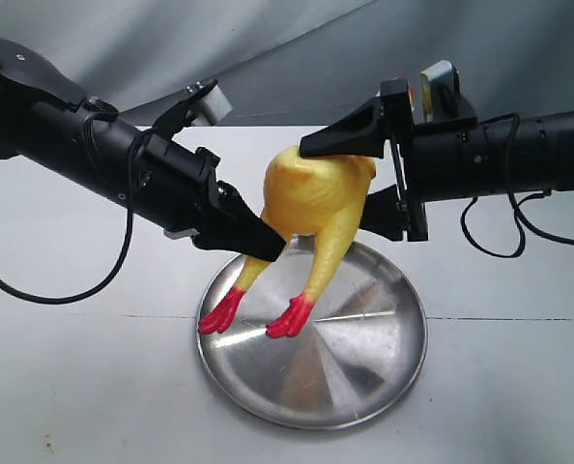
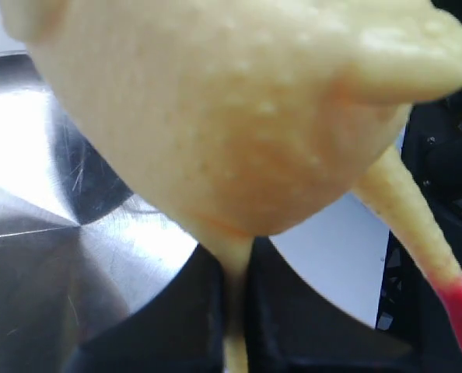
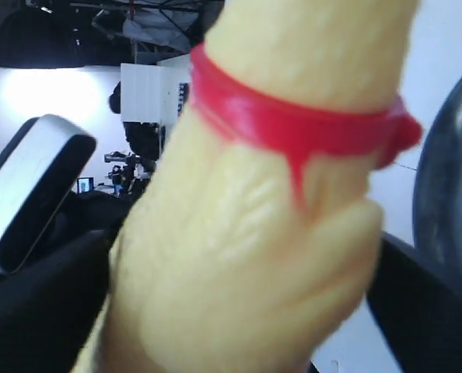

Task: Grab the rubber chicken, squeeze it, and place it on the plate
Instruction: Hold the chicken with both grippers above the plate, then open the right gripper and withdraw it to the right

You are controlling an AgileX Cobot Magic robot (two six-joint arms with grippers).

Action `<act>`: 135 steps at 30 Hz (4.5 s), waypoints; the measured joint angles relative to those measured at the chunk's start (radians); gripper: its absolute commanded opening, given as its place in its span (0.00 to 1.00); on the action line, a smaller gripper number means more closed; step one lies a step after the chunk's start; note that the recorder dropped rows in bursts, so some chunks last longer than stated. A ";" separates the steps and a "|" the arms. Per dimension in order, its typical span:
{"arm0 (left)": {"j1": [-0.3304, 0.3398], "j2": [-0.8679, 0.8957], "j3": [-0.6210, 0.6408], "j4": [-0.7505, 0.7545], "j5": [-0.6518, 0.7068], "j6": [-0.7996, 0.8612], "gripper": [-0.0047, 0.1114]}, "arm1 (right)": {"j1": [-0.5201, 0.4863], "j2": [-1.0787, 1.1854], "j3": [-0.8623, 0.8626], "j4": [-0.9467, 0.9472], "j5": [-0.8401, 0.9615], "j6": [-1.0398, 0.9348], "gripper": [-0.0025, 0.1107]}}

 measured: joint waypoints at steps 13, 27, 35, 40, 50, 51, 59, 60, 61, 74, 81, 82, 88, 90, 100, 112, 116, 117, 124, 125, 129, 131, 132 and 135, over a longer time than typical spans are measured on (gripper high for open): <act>0.000 0.000 0.000 0.003 0.001 -0.006 0.04 | 0.000 0.000 0.000 0.097 0.027 0.033 0.95; 0.000 0.000 0.000 0.022 -0.006 -0.030 0.04 | 0.000 0.000 0.000 0.103 -0.020 0.035 0.03; 0.000 0.000 -0.002 0.020 -0.009 -0.030 0.04 | 0.000 0.000 0.000 0.103 -0.020 0.034 0.02; 0.000 0.000 -0.002 0.020 -0.010 -0.030 0.04 | 0.000 0.000 0.000 0.103 -0.027 0.034 0.02; 0.000 0.000 -0.002 0.025 -0.014 -0.030 0.04 | 0.000 0.000 0.000 0.100 -0.056 0.037 0.84; 0.000 0.000 -0.002 0.026 -0.010 -0.030 0.04 | 0.000 0.000 0.000 0.100 -0.061 0.037 0.94; 0.000 0.000 -0.002 0.033 -0.003 -0.032 0.04 | 0.000 0.000 0.000 0.104 -0.076 0.037 0.95; 0.000 0.000 -0.002 0.033 -0.003 -0.032 0.04 | 0.000 0.000 0.000 0.104 -0.076 0.037 0.95; 0.000 0.000 -0.002 0.033 -0.003 -0.032 0.04 | 0.000 0.000 0.000 0.108 -0.076 0.037 0.95; 0.000 0.000 -0.002 0.028 -0.005 -0.032 0.04 | 0.000 0.002 0.000 0.112 -0.080 0.102 0.04; 0.000 0.000 -0.002 0.028 -0.005 -0.032 0.04 | 0.000 0.002 0.000 0.112 -0.078 0.075 0.06; 0.000 0.000 -0.002 0.028 -0.005 -0.032 0.04 | 0.000 0.002 0.000 0.112 -0.078 0.075 0.08; 0.000 0.000 -0.002 0.028 -0.009 -0.032 0.04 | 0.000 0.002 0.000 0.112 -0.080 0.034 0.53; 0.000 0.000 -0.002 0.030 -0.009 -0.032 0.04 | 0.000 0.002 0.000 0.112 -0.080 0.025 0.75; 0.000 0.000 -0.002 0.035 -0.003 -0.032 0.04 | 0.000 0.002 0.000 0.104 -0.084 0.014 0.95; 0.000 0.000 -0.002 0.057 -0.078 -0.048 0.04 | -0.051 0.002 0.000 -0.059 -0.017 -0.009 0.95; 0.000 0.000 -0.002 0.099 -0.081 -0.068 0.04 | -0.153 0.002 0.000 -0.098 0.034 -0.012 0.95; 0.000 0.000 -0.002 0.113 -0.081 -0.078 0.04 | -0.189 0.002 0.000 -0.099 0.051 -0.015 0.95; 0.000 0.000 0.044 0.124 -0.109 -0.140 0.04 | -0.284 0.002 0.000 -0.103 0.061 -0.091 0.85; 0.000 0.000 0.058 0.124 -0.118 -0.143 0.04 | -0.284 0.002 0.000 -0.103 0.063 -0.091 0.83; -0.011 0.000 0.119 0.132 -0.159 -0.147 0.04 | -0.284 0.002 0.000 -0.103 0.064 -0.095 0.74; -0.029 0.000 0.138 0.139 -0.172 -0.151 0.04 | -0.284 0.002 0.000 -0.103 0.064 -0.097 0.69; -0.042 0.000 0.146 0.147 -0.180 -0.157 0.04 | -0.284 0.002 0.000 -0.103 0.064 -0.097 0.66; -0.077 0.000 0.150 0.164 -0.199 -0.169 0.04 | -0.284 0.002 0.000 -0.103 0.065 -0.097 0.57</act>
